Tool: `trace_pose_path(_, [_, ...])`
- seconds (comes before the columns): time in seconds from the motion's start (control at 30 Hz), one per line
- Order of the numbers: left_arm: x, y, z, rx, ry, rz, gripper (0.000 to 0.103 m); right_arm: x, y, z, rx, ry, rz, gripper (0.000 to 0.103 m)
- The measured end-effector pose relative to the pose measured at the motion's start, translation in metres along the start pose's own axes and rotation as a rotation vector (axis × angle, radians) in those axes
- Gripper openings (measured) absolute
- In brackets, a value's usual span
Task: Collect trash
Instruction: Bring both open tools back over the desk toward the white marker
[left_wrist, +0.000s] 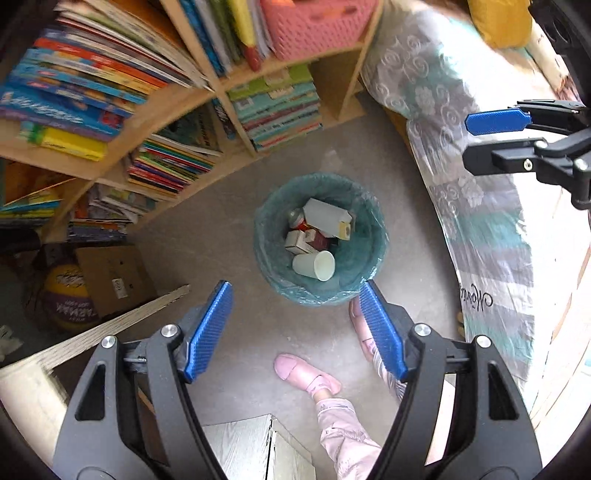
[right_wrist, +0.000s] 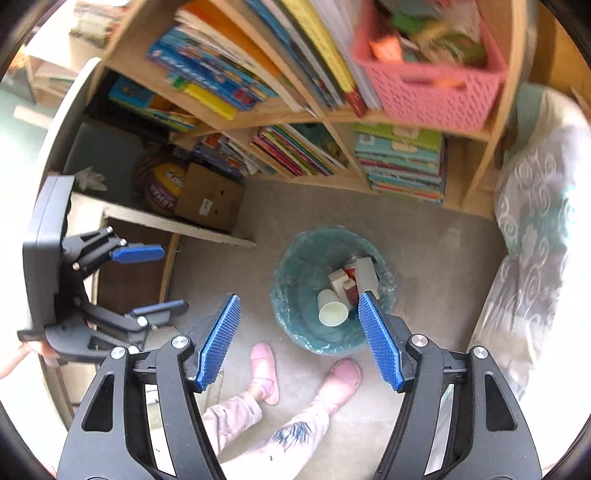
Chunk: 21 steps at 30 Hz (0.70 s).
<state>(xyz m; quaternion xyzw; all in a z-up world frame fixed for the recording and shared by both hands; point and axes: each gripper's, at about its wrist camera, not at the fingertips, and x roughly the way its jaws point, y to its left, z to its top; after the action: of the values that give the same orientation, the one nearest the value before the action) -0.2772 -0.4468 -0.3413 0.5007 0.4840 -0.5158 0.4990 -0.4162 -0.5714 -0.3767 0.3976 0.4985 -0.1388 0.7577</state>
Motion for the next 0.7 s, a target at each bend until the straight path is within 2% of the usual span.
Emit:
trace_pose_path(0.23, [-0.089,0.036,-0.024,-0.147,-0.080,0.070,0.071,-0.060,0.071,0.038,-0.208,-0.040,0.027,0.069])
trace_pose_path(0.3, [-0.112,0.049,-0.034,-0.214,-0.093,0.089,0.076,-0.072,0.093,0.053,-0.271,-0.048,0.041,0.069])
trace_pose_path(0.43, [-0.162,0.087,-0.072,-0.444,-0.127,0.090,0.078,-0.092,0.155,0.088,-0.446,-0.053,0.078,0.072])
trace_pose_path(0.5, [-0.181,0.102,-0.092,-0.518,-0.151,0.107,0.078,-0.094,0.188,0.105,-0.531,-0.044,0.094,0.073])
trace_pose_path(0.57, [-0.200,0.121,-0.115,-0.586,-0.161,0.148,0.078,-0.094,0.223,0.122,-0.612,-0.039,0.115,0.077])
trace_pose_path(0.7, [-0.225,0.163,-0.160,-0.734,-0.169,0.222,0.080,-0.080,0.296,0.152,-0.737,-0.019,0.212,0.081])
